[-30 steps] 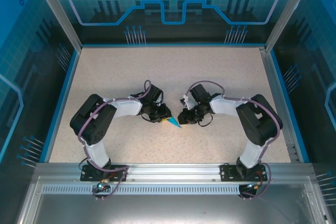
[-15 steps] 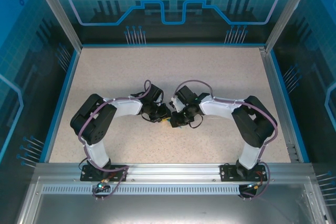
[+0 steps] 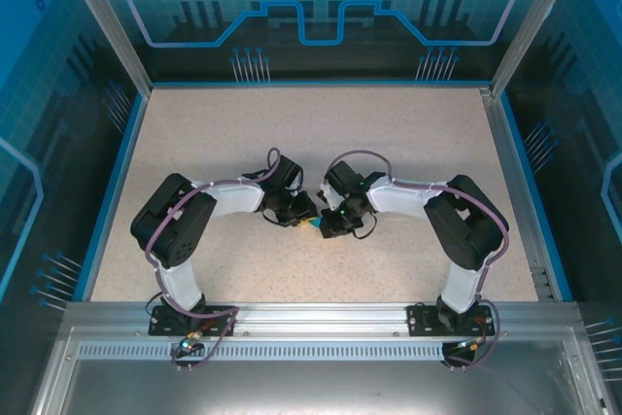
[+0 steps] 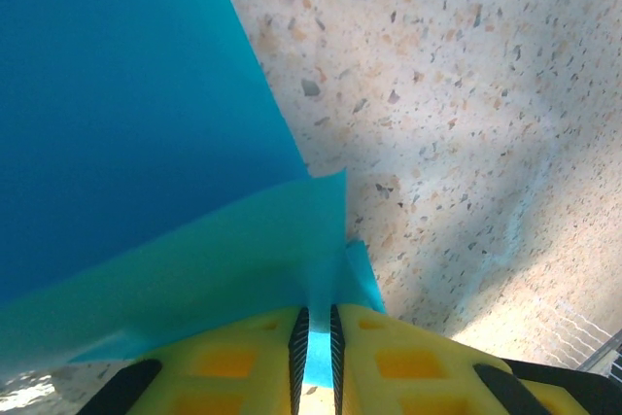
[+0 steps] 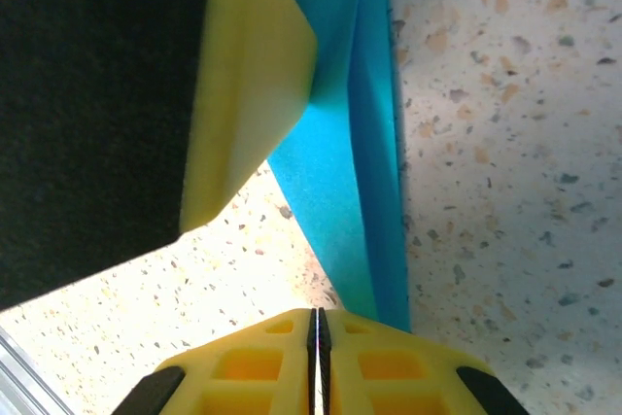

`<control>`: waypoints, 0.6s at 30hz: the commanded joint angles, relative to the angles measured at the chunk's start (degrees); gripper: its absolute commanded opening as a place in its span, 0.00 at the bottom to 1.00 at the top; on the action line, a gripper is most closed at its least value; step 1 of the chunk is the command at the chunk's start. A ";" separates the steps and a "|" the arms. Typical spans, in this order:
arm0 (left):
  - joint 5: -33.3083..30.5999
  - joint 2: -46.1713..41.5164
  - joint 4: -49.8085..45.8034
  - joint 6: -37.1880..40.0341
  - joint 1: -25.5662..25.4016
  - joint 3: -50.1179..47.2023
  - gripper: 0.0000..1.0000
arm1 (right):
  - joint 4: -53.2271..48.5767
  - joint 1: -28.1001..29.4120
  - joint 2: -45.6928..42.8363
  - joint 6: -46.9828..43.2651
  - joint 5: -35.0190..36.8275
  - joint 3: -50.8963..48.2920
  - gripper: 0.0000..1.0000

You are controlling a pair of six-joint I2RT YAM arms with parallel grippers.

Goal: Fold a paper plane with a square sheet of paper (pick it up from the middle)
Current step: Fold the wing for the fifth time at the center of the table.

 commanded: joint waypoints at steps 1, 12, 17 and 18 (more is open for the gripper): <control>-5.05 2.51 -4.76 0.10 0.09 0.03 0.19 | -2.10 -1.09 1.09 0.14 0.72 -0.28 0.12; -5.38 2.54 -5.07 0.27 0.11 0.12 0.19 | 3.49 -5.14 2.20 -1.26 -6.71 -5.77 0.11; -5.70 2.78 -5.26 0.40 0.09 0.07 0.19 | 3.85 -6.86 2.13 -1.91 -7.39 -7.71 0.11; -5.71 2.86 -5.37 0.47 0.14 0.12 0.19 | 3.92 -6.96 1.51 -1.88 -7.55 -7.89 0.11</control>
